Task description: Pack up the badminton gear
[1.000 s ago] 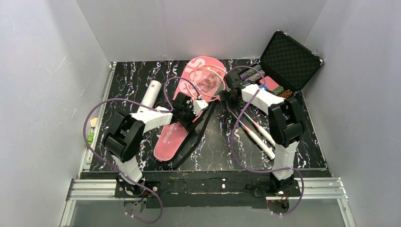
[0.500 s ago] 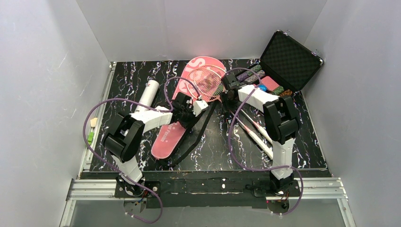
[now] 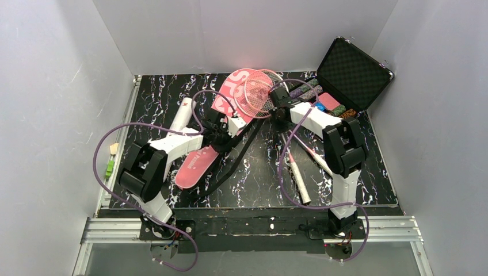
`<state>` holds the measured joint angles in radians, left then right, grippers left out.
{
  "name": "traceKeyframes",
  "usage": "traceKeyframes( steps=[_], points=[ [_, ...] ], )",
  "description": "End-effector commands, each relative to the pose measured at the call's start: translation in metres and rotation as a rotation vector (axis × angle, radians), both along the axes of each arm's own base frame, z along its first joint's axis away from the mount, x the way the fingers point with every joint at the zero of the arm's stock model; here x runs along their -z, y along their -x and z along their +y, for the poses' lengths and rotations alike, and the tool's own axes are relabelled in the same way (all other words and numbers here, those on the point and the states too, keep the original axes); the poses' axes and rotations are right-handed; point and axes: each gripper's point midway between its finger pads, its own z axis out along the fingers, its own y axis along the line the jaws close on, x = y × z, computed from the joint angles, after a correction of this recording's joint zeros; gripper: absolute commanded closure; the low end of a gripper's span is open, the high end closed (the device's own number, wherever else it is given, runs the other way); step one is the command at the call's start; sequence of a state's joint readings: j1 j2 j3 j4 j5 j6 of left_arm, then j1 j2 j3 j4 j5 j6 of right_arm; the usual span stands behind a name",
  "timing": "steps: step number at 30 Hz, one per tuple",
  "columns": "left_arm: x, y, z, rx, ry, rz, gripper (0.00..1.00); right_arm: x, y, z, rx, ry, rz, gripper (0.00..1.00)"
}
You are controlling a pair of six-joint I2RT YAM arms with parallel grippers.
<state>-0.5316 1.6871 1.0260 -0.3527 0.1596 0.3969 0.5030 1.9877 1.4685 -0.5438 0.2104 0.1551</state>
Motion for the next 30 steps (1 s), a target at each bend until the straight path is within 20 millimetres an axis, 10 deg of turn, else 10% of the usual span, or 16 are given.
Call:
traceKeyframes(
  steps=[1,8,15,30],
  points=[
    [-0.047,-0.012,0.002,-0.041,0.056,-0.102,0.86,-0.045,-0.021,-0.025,0.089,0.041,-0.156,0.99],
    [-0.062,0.001,0.006,-0.055,0.077,-0.088,0.86,-0.038,-0.029,-0.039,0.099,0.063,-0.141,0.98],
    [-0.062,0.006,0.009,-0.052,0.076,-0.086,0.86,-0.026,-0.025,-0.024,0.028,0.017,-0.069,0.61],
    [-0.073,0.012,0.01,-0.048,0.101,-0.085,0.87,-0.016,-0.033,-0.031,-0.081,0.11,-0.069,0.56]
  ],
)
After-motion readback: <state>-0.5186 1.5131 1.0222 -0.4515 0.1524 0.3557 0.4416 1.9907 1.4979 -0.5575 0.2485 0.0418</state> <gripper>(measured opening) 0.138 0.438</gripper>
